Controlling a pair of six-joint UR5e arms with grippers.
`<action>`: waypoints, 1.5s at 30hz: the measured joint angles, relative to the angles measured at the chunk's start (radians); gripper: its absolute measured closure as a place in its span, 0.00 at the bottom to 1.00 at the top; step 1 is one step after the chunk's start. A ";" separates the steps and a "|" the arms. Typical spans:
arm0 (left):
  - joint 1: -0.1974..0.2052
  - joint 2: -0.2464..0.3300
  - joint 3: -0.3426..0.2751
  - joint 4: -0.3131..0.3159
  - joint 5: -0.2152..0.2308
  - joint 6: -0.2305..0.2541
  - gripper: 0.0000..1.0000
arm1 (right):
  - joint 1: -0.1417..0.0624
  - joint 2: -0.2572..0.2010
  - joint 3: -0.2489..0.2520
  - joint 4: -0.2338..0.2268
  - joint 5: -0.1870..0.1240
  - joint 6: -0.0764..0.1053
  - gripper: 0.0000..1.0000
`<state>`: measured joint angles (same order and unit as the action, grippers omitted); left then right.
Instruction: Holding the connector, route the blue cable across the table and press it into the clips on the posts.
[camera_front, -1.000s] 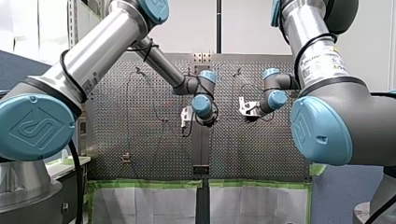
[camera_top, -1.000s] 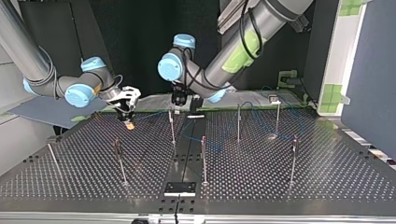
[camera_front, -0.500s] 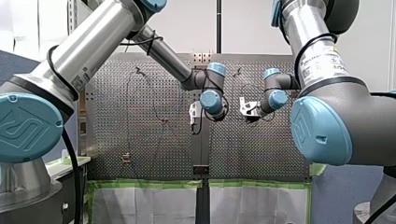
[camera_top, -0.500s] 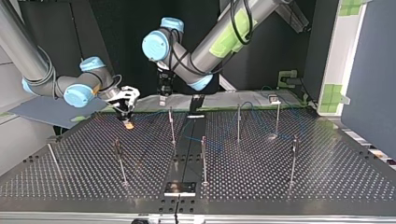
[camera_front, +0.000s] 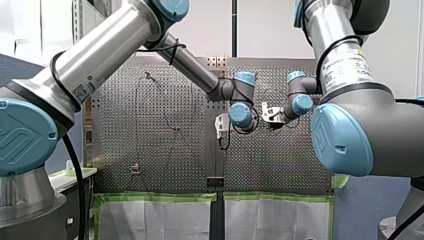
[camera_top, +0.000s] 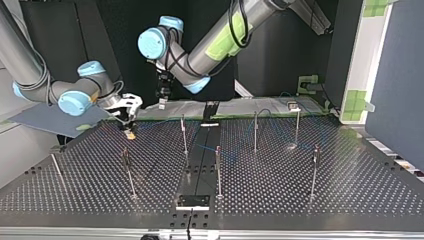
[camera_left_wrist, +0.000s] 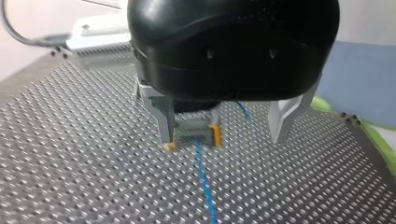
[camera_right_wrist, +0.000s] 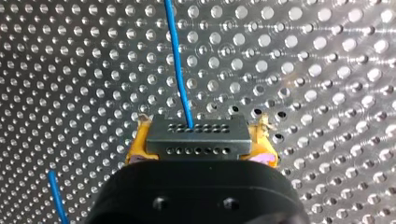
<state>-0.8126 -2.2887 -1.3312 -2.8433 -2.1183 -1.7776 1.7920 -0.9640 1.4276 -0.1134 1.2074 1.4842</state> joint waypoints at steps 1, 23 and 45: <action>0.001 -0.008 0.008 -0.008 -0.003 -0.001 0.00 | -0.002 -0.001 0.000 0.000 -0.004 0.001 1.00; 0.010 -0.135 0.193 -0.072 -0.042 -0.002 0.00 | -0.022 -0.014 0.011 0.007 -0.034 0.015 1.00; 0.023 -0.223 0.376 -0.129 -0.066 -0.023 0.00 | -0.022 -0.014 0.011 0.006 -0.035 0.015 1.00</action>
<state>-0.7899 -2.5118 -0.9552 -2.9723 -2.1845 -1.8005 1.7696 -0.9781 1.4387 -0.1075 1.1724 1.4990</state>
